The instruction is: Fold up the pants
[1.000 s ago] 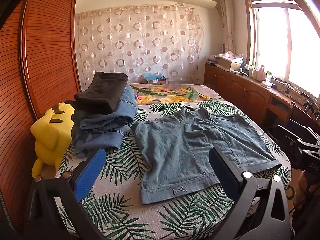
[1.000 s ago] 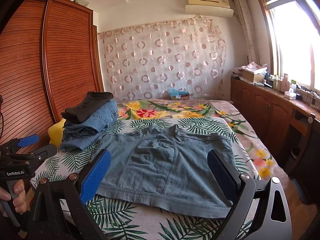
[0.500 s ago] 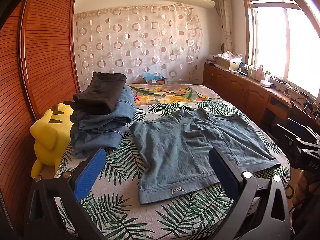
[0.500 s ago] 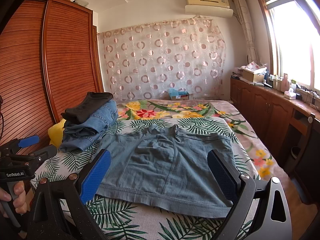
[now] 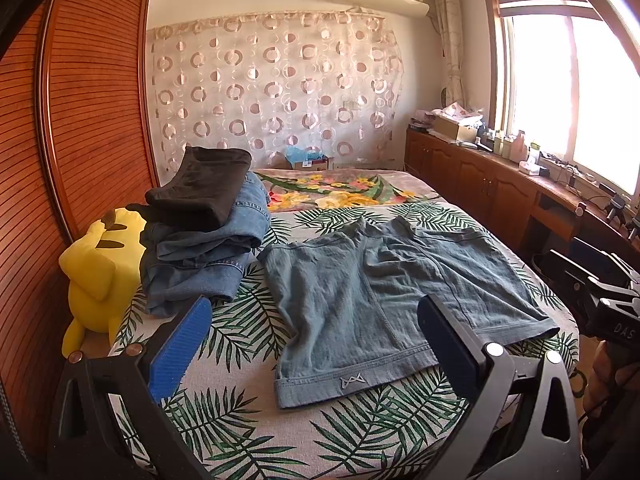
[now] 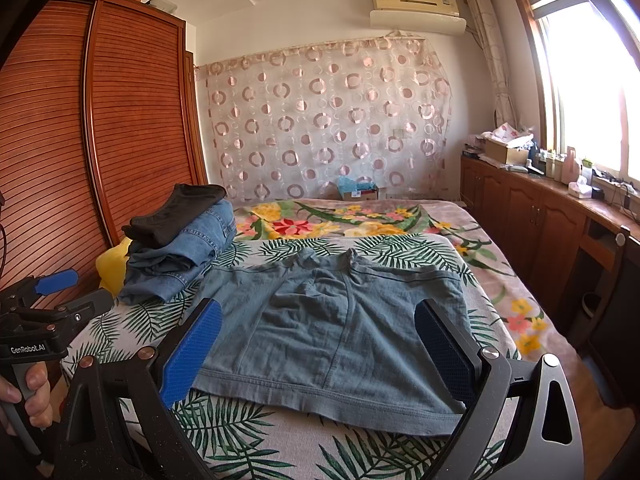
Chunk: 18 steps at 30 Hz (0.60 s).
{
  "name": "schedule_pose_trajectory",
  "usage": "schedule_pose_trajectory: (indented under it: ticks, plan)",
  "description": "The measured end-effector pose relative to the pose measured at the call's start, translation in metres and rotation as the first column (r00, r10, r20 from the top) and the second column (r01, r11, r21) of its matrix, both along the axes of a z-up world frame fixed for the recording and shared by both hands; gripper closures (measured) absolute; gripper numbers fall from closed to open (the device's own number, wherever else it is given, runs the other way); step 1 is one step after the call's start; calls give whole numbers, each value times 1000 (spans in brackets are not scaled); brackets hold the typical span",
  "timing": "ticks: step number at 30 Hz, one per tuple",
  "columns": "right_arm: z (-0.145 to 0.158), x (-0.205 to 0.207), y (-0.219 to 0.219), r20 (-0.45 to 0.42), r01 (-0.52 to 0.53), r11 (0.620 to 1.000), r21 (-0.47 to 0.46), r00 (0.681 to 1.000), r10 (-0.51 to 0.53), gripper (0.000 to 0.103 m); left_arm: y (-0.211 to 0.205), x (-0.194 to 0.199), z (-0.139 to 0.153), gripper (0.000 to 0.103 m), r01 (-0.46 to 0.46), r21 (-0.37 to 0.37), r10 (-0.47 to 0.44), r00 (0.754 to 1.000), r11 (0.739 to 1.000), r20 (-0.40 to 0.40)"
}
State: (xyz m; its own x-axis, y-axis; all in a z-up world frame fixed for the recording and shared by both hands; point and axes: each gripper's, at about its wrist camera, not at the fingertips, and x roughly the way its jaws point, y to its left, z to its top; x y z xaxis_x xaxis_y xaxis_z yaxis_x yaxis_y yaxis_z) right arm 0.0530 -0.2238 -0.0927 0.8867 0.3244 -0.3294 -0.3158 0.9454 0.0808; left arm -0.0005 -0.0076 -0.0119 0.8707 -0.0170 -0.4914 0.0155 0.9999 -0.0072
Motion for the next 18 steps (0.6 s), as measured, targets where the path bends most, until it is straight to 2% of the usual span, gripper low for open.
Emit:
schedule_pose_trajectory:
  ticks: [18]
  plan:
    - [0,0,0,1,1,1000,0,1000,-1,5,-1,0,1,0,-1,1,1,1000,1000,1]
